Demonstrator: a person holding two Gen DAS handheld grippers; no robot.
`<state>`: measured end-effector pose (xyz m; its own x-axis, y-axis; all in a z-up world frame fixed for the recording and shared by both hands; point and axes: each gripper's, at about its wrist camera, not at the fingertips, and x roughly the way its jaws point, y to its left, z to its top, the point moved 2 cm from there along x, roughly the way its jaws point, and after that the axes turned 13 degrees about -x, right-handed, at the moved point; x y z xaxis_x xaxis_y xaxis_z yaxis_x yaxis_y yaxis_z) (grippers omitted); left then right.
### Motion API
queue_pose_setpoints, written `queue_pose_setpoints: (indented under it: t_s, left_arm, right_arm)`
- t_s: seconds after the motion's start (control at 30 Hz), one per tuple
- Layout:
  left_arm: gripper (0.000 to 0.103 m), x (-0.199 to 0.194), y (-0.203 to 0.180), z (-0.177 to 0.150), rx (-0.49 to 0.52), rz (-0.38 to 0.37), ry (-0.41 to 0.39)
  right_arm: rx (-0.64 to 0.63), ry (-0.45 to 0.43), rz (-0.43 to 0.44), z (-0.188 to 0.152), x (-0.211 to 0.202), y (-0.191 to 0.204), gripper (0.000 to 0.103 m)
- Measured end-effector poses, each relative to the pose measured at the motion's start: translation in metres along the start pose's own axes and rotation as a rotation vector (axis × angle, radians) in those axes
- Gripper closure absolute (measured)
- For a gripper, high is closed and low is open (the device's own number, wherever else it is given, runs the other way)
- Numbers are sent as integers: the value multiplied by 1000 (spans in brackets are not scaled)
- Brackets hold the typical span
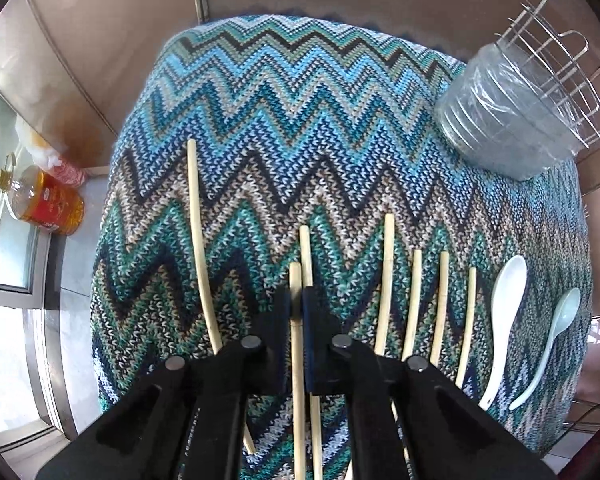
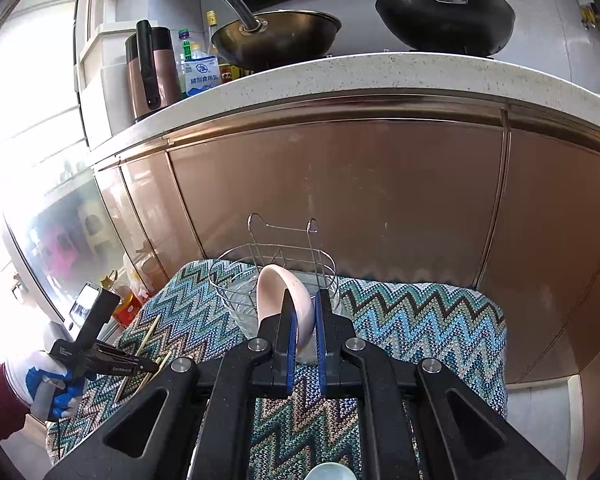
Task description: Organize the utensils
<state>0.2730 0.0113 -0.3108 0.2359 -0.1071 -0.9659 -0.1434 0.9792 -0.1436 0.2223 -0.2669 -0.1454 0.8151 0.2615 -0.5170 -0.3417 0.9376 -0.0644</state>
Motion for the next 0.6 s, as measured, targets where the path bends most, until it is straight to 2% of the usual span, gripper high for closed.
queue_pose_setpoints:
  t_s: [0.17, 0.43, 0.6]
  left_arm:
    - [98, -14, -1, -12, -24, -34, -47]
    - [98, -58, 19, -26, -39, -91, -103]
    - [98, -111, 22, -20, -47, -175, -213]
  right_arm:
    - [-5, 6, -11, 0, -8, 1, 95]
    - [-20, -10, -36, 6, -32, 8, 95]
    - [-27, -38, -61, 18, -46, 11, 95]
